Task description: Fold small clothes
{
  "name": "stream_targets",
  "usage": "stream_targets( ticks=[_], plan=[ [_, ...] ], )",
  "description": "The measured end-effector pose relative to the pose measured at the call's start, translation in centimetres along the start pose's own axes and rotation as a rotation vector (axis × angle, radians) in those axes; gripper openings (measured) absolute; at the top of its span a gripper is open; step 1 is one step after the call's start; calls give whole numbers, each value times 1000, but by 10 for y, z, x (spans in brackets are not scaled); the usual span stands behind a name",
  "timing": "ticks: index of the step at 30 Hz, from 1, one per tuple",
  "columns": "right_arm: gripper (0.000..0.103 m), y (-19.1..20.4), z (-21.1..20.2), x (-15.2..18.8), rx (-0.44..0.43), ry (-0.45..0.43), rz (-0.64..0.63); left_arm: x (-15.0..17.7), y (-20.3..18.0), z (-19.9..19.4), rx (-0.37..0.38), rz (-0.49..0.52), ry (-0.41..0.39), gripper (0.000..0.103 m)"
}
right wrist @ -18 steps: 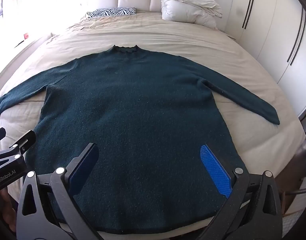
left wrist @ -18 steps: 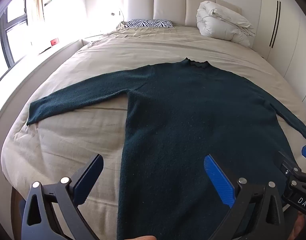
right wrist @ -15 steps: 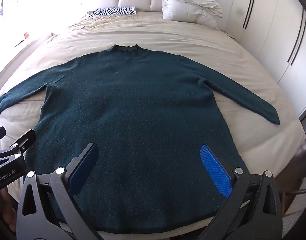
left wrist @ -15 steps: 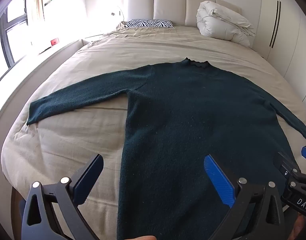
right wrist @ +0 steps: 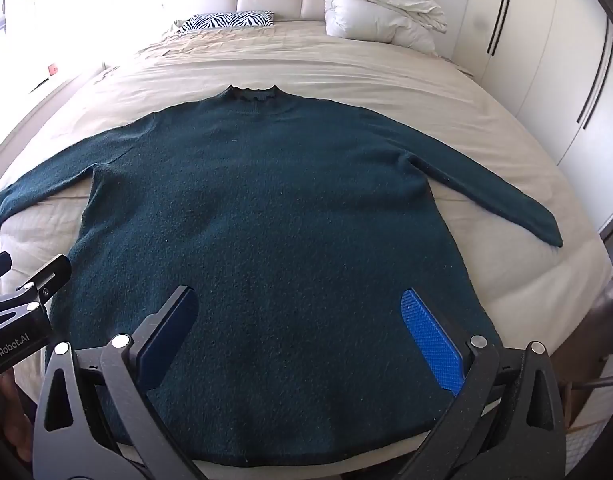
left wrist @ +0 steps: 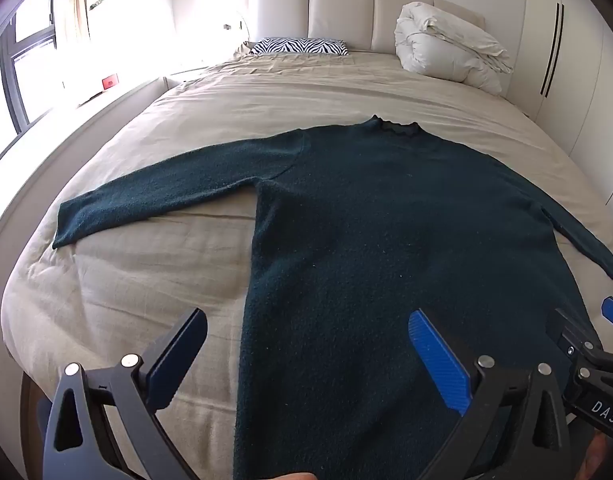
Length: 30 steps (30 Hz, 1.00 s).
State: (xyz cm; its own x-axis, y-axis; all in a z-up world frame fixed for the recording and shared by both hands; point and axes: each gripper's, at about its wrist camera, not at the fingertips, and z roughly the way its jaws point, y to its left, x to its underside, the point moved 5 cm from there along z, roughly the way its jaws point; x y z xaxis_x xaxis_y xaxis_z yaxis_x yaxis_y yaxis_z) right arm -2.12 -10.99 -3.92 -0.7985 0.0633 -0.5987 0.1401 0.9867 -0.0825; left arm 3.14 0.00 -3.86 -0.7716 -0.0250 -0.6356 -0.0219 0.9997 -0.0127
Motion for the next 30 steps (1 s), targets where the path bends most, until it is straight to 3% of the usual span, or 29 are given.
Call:
stream_targets(
  ticks=[30],
  plan=[
    [103,0,5,2,-3,12,4,1,0,1,6,-6,3,103]
  ],
)
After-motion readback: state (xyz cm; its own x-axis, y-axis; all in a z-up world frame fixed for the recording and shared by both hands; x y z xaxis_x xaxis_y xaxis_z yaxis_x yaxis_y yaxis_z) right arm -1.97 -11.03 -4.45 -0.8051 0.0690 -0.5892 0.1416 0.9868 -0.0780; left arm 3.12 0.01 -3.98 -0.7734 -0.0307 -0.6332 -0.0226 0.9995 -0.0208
